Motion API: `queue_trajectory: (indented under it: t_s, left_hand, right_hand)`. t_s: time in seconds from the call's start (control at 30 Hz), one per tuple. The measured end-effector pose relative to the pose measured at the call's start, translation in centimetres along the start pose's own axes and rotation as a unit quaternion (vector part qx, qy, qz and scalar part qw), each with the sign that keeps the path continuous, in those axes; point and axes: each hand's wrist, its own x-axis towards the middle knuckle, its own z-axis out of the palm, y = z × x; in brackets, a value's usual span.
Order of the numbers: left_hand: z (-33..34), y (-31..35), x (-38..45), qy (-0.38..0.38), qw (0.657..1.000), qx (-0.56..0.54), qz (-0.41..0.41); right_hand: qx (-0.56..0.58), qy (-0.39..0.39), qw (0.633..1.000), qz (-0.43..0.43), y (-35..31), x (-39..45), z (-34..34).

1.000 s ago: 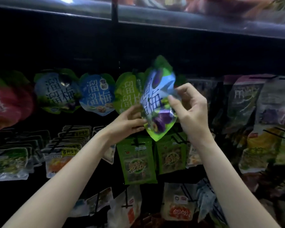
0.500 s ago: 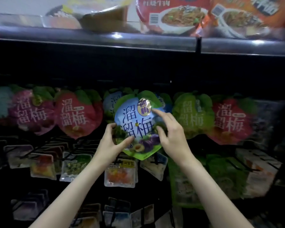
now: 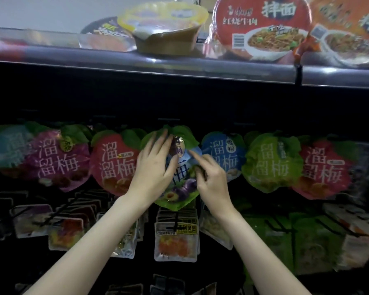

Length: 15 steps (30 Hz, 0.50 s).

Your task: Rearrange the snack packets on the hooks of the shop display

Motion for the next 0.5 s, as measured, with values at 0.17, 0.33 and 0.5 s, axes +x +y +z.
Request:
queue_trajectory:
  t_s: [0.17, 0.33, 0.5]
  left_hand:
    - [1.3, -1.1, 0.7, 0.018, 0.999, 0.005, 0.026]
    - [1.5, -1.6, 0.3, 0.011, 0.999, 0.014, 0.043]
    - [1.1, -1.4, 0.5, 0.045, 0.995, 0.072, 0.058]
  right_hand:
    - [0.004, 0.003, 1.0, 0.021, -0.3, 0.7, 0.5]
    - [0.095, -0.004, 0.992, 0.081, 0.0, 0.3, 0.3]
    - [0.215, -0.039, 0.967, 0.132, 0.1, 1.0, -0.6]
